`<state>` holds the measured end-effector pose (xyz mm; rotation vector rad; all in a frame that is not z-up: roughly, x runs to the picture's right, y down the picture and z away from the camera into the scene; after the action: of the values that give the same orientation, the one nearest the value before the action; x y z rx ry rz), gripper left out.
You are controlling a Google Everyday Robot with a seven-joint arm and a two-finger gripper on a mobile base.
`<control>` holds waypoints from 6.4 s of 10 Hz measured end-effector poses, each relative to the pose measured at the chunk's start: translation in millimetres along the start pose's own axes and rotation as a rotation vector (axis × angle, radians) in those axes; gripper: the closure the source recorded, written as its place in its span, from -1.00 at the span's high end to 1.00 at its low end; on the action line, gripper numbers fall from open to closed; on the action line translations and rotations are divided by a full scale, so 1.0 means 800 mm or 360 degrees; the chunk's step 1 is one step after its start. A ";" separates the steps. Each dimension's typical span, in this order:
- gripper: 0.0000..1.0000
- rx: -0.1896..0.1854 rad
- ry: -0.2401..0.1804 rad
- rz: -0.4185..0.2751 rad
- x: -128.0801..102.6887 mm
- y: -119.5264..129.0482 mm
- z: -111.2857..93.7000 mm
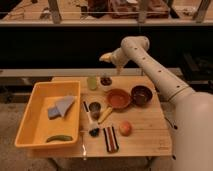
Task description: Place grapes in metal cup
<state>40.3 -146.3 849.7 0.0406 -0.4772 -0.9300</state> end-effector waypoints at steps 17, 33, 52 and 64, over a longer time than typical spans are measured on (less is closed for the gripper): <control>0.55 0.0000 0.0000 0.0000 0.000 0.000 0.000; 0.55 -0.0369 -0.0219 -0.0257 -0.012 -0.017 0.052; 0.55 -0.0470 0.0154 -0.0506 -0.009 0.004 0.097; 0.55 -0.0493 -0.0051 -0.0197 -0.048 0.005 0.122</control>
<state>-16.1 -97.7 923.9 -0.2286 -0.3585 -1.1188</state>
